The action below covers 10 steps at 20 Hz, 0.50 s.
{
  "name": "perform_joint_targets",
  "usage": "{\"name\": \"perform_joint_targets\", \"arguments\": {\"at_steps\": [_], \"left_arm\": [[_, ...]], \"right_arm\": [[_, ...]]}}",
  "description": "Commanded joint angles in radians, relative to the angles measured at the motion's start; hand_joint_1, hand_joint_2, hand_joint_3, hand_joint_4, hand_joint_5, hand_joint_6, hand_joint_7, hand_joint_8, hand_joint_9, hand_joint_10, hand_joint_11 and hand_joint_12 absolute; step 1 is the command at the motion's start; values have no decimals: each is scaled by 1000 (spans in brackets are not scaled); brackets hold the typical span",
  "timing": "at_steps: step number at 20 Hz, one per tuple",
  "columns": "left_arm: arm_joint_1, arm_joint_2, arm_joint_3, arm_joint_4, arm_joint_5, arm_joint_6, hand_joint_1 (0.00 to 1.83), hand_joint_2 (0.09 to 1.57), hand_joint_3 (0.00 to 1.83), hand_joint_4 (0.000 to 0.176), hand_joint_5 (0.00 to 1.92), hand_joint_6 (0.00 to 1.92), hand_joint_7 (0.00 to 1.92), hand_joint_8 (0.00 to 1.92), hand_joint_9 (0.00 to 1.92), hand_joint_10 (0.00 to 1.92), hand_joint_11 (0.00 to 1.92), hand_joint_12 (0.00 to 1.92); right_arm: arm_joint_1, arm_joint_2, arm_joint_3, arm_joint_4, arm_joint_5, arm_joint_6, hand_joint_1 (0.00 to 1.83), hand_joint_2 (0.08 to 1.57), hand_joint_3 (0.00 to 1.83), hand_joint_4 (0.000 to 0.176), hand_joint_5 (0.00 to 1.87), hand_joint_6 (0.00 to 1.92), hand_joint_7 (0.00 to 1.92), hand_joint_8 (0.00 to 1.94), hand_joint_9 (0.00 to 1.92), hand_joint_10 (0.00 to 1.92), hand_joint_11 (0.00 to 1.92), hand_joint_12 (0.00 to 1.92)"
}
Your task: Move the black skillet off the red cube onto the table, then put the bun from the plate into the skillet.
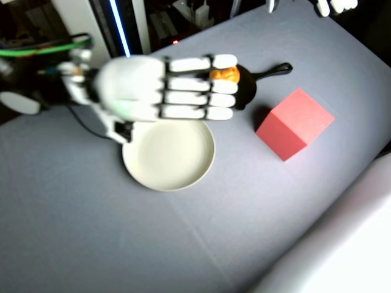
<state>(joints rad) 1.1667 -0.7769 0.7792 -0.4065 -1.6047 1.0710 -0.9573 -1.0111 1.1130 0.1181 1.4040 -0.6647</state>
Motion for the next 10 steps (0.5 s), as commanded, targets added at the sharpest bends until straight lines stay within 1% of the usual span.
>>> {"name": "perform_joint_targets", "arguments": {"at_steps": [1,2,3,4,5,6,7,8,9,10], "left_arm": [[-14,-4,8,38,-126,-9,289,1207,0,0,33,0,233,1,253,8,0,646],[-30,-7,12,60,-126,-17,384,1167,0,0,17,1,236,3,275,12,0,775],[-44,-9,15,78,-126,-23,343,1185,0,0,3,0,192,5,319,23,0,966],[-58,-9,17,98,-126,-26,330,1225,6,24,0,0,134,3,319,15,0,931],[-83,-10,20,116,-126,-22,313,1291,7,8,147,30,184,7,358,14,0,895],[-123,-13,28,139,-126,-20,359,1269,0,60,145,15,234,12,345,3,0,606],[-157,-18,36,164,-126,-20,345,1267,0,97,131,9,137,5,202,0,0,152],[-188,-19,41,189,-126,-16,227,1327,0,111,405,398,153,1,113,0,0,30],[-210,-17,45,210,-127,-20,149,1315,0,151,380,903,291,11,182,16,0,5],[-216,-9,50,224,-127,-47,29,1445,6,63,184,727,302,3,247,23,7,8]], "right_arm": [[-8,13,-9,17,217,1,775,825,4,129,67,8,38,3,46,6,31,12],[-32,26,-23,30,273,-5,825,817,0,131,107,5,85,4,106,10,83,31],[-45,35,-37,33,321,-16,875,876,5,60,195,9,195,10,224,19,205,76],[-56,45,-54,29,359,-33,699,1058,19,31,115,1,271,9,306,17,255,84],[-56,55,-77,23,359,-46,640,1153,12,57,53,0,307,5,327,7,239,52],[-55,61,-94,-5,359,-81,677,1171,7,79,30,0,309,1,325,2,233,40],[-40,74,-109,-43,359,-104,722,1208,6,149,179,16,227,0,231,0,86,7],[-23,87,-120,-78,359,-126,565,1113,0,171,224,20,137,0,83,0,16,1],[-7,94,-126,-99,360,-140,570,1095,0,169,313,16,147,2,34,0,2,0],[8,95,-127,-104,360,-151,574,1071,0,131,262,2,72,0,6,0,0,0]]}}
